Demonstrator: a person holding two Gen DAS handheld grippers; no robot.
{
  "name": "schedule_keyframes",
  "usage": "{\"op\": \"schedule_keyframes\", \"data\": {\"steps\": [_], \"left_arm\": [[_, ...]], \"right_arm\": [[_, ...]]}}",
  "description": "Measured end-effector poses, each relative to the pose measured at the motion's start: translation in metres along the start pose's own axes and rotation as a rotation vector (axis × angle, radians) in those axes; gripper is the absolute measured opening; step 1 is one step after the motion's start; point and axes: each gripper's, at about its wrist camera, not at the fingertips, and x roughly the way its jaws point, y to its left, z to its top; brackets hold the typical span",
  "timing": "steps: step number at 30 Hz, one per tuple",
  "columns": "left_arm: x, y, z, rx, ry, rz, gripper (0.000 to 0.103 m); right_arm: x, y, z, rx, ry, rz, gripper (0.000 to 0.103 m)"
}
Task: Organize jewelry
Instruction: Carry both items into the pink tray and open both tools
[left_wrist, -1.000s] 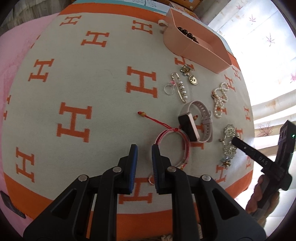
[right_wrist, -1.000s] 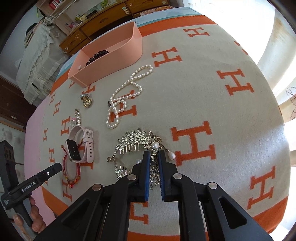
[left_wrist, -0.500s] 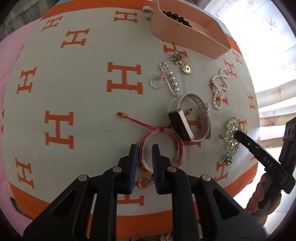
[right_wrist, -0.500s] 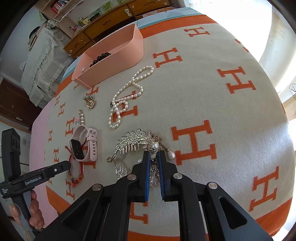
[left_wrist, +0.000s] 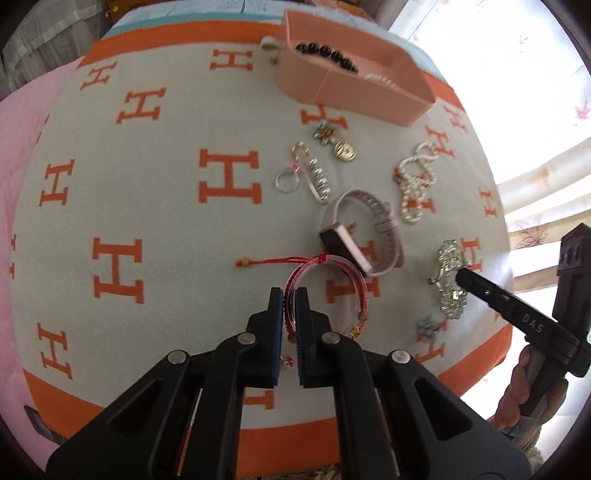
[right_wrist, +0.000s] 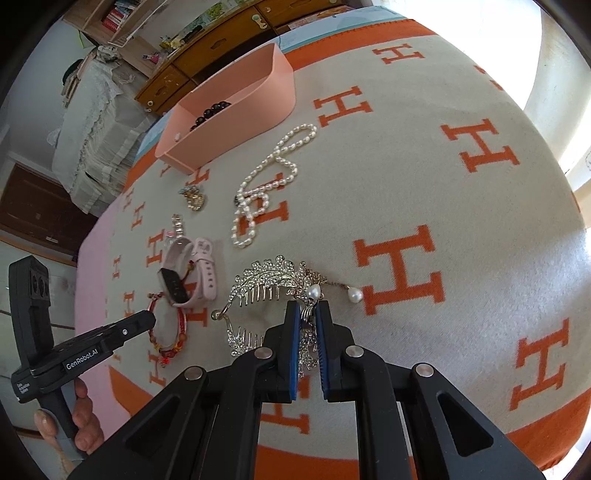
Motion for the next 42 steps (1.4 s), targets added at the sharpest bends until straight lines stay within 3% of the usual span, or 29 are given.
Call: {"op": "schedule_keyframes", "data": {"steps": [8, 14, 18, 22, 28, 35, 42], "left_arm": [[-0.068, -0.013, 0.018, 0.036, -0.148, -0.07, 0.004], [-0.12, -0.025, 0.065, 0.061, -0.291, -0.063, 0.004], [-0.127, -0.032, 0.113, 0.053, -0.377, -0.078, 0.004], [-0.105, -0.031, 0.152, 0.015, -0.407, -0.076, 0.004], [-0.032, -0.022, 0.191, -0.03, -0.369, -0.051, 0.004], [0.031, -0.016, 0.204, -0.017, -0.327, 0.006, 0.004], [0.036, -0.017, 0.191, 0.053, -0.293, 0.071, 0.005]], "right_arm": [[-0.051, 0.026, 0.017, -0.05, -0.115, 0.059, 0.009], [-0.094, 0.068, 0.073, -0.116, -0.253, 0.052, 0.009], [-0.104, 0.091, 0.123, -0.105, -0.301, 0.07, 0.009], [-0.089, 0.098, 0.17, -0.048, -0.316, 0.099, 0.009], [-0.033, 0.082, 0.223, 0.101, -0.268, 0.134, 0.009], [0.035, 0.062, 0.236, 0.144, -0.213, 0.091, 0.009], [0.075, 0.066, 0.248, 0.082, -0.203, 0.002, 0.009]]}}
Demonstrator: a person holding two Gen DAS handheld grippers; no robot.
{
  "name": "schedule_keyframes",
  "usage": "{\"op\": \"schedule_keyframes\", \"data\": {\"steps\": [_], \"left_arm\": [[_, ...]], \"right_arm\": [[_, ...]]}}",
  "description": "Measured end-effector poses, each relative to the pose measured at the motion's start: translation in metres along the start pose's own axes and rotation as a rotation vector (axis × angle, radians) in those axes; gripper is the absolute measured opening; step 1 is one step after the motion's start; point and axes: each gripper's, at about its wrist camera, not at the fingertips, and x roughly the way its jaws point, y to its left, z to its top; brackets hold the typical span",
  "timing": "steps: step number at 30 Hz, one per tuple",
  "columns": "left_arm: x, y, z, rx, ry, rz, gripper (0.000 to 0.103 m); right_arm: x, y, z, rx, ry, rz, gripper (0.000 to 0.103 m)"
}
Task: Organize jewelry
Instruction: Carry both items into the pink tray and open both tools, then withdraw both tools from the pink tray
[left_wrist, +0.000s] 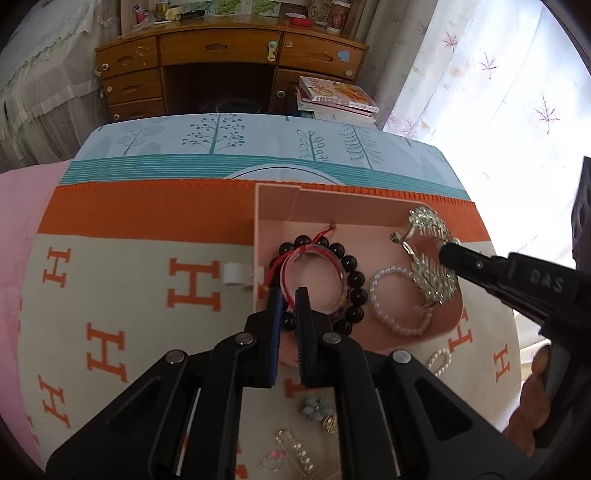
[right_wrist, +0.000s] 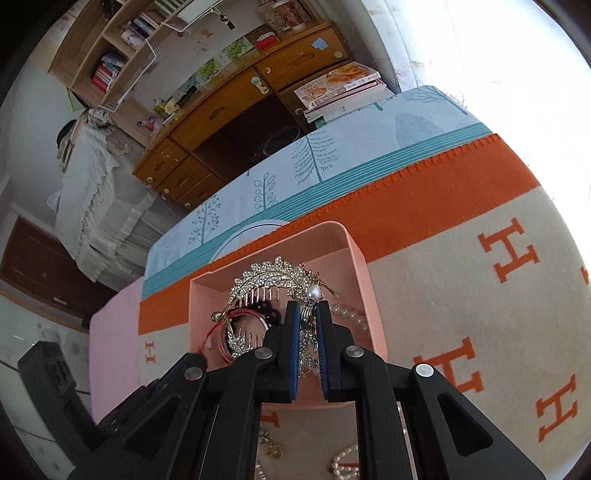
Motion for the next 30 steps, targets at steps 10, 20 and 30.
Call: {"op": "schedule_keyframes", "data": {"steps": [10, 20, 30], "left_arm": [[-0.044, 0.011, -0.035, -0.029, -0.027, 0.009, 0.005], [-0.082, 0.024, -0.059, -0.088, -0.054, 0.016, 0.005], [-0.097, 0.028, -0.11, -0.141, -0.005, -0.023, 0.005]], "right_arm": [[0.029, 0.021, 0.0, -0.112, 0.04, -0.127, 0.009], [-0.01, 0.02, -0.015, -0.136, 0.007, -0.114, 0.025], [-0.094, -0.003, -0.079, -0.173, -0.043, -0.058, 0.025]]}}
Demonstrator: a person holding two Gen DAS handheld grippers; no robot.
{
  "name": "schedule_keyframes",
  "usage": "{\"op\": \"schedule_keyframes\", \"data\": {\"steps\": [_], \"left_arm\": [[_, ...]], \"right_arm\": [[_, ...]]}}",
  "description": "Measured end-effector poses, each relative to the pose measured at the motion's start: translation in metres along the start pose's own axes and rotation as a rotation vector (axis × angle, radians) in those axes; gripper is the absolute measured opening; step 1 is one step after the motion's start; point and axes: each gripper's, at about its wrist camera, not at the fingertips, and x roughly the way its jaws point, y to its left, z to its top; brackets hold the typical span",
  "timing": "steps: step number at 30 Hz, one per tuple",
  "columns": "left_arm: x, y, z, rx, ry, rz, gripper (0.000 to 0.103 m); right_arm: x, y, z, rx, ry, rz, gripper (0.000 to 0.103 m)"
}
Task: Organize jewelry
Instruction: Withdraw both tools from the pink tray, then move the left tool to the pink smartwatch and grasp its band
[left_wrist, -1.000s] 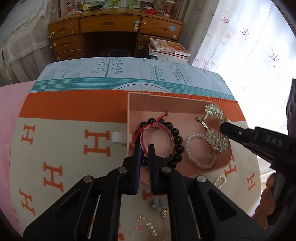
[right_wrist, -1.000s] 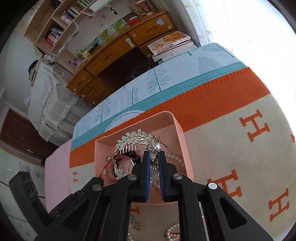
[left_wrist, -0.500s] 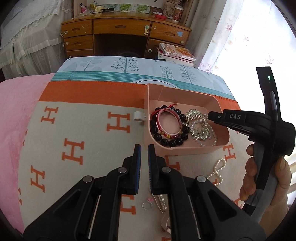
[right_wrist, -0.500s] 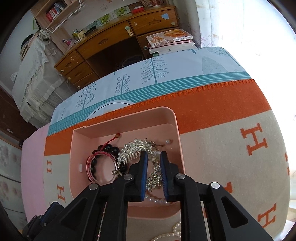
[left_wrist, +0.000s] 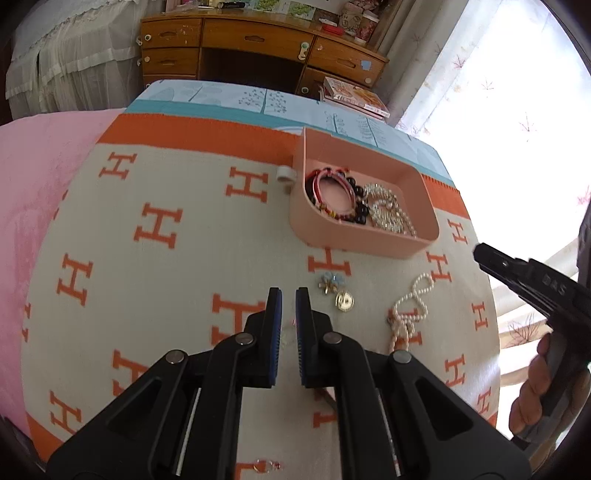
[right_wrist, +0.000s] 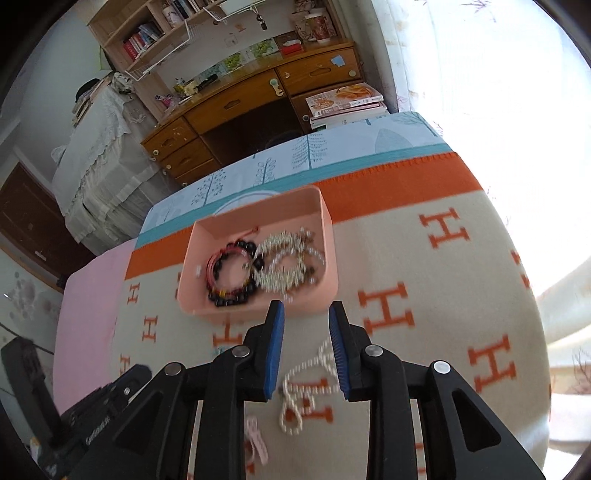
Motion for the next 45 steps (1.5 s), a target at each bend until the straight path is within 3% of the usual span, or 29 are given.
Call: {"op": "schedule_keyframes", "data": {"steps": [9, 15, 19, 34, 41, 45], "left_arm": [[-0.014, -0.01, -0.04, 0.054, 0.018, 0.004, 0.005], [-0.021, -0.012, -0.06, 0.079, 0.028, 0.003, 0.005], [-0.022, -0.009, -0.07, 0.085, 0.037, 0.009, 0.005], [-0.008, 0.012, -0.093, 0.054, 0.11, 0.035, 0.005], [-0.007, -0.005, -0.089, 0.089, 0.105, 0.007, 0.005], [-0.003, -0.027, -0.078, 0.1, 0.12, -0.05, 0.005]], "right_arm": [[-0.053, -0.023, -0.073, -0.003, -0.033, 0.031, 0.032], [-0.064, -0.027, -0.103, -0.049, 0.013, 0.041, 0.032], [-0.064, -0.02, -0.123, -0.133, 0.02, -0.002, 0.032], [-0.048, -0.004, -0.154, -0.273, 0.063, -0.011, 0.033], [-0.039, -0.008, -0.157, -0.255, 0.08, -0.008, 0.033], [-0.034, -0.008, -0.158, -0.26, 0.087, -0.007, 0.033]]}}
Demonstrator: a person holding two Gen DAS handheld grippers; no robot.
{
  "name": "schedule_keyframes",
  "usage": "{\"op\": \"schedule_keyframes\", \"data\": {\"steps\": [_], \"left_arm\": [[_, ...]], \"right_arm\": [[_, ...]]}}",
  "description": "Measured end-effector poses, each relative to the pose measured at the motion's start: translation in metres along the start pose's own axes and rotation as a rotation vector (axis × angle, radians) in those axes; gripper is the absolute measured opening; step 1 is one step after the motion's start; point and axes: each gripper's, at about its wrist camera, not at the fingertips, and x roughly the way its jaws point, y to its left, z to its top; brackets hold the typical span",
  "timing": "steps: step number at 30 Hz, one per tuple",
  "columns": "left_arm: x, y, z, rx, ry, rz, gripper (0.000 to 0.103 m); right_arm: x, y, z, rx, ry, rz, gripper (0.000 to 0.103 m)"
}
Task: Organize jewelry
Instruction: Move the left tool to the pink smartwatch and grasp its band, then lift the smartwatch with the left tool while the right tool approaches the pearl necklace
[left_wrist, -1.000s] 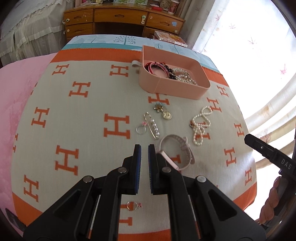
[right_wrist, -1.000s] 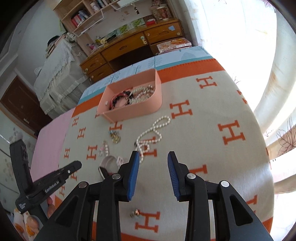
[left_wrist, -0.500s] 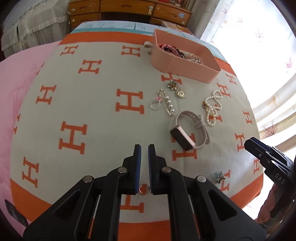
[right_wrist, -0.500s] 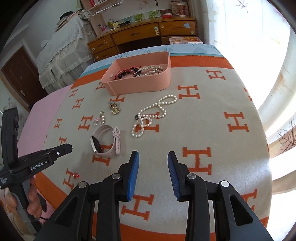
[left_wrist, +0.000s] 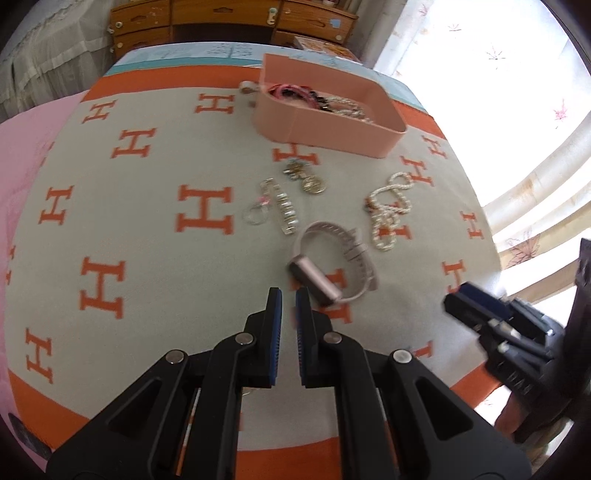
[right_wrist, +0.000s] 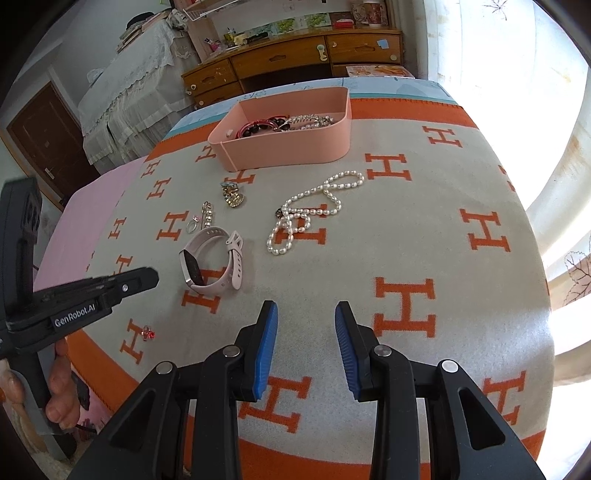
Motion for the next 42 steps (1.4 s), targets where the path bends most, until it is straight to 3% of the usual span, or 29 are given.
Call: {"op": "schedule_keyframes", "data": {"steps": [4, 6, 10, 11, 14, 30, 32, 34, 42], "left_arm": [[0.007, -0.022, 0.019, 0.008, 0.015, -0.054, 0.005], [0.016, -0.032, 0.029, 0.017, 0.031, -0.042, 0.005], [0.049, -0.046, 0.044, 0.016, 0.145, 0.011, 0.005], [0.055, -0.048, 0.046, 0.009, 0.161, -0.008, 0.014], [0.062, -0.052, 0.052, 0.0, 0.181, 0.006, 0.02], [0.073, -0.075, 0.041, 0.058, 0.247, 0.027, 0.02], [0.073, -0.072, 0.038, 0.045, 0.229, 0.011, 0.02], [0.068, -0.066, 0.036, 0.028, 0.193, 0.007, 0.006], [0.034, -0.04, 0.031, -0.007, 0.038, 0.021, 0.004]], "right_arm": [[0.003, -0.002, 0.0, 0.004, 0.002, 0.0, 0.033], [0.002, -0.004, -0.001, 0.01, -0.001, 0.002, 0.033], [0.0, -0.008, -0.002, 0.021, -0.012, 0.004, 0.033], [-0.001, -0.008, -0.002, 0.021, -0.015, 0.004, 0.033], [-0.002, -0.007, -0.003, 0.017, -0.023, 0.005, 0.033], [0.001, -0.01, -0.004, 0.029, -0.02, 0.023, 0.033], [0.002, -0.011, -0.004, 0.034, -0.021, 0.022, 0.033], [0.003, -0.012, -0.004, 0.042, -0.017, 0.024, 0.033], [0.008, -0.018, 0.02, 0.086, -0.002, 0.06, 0.033]]}}
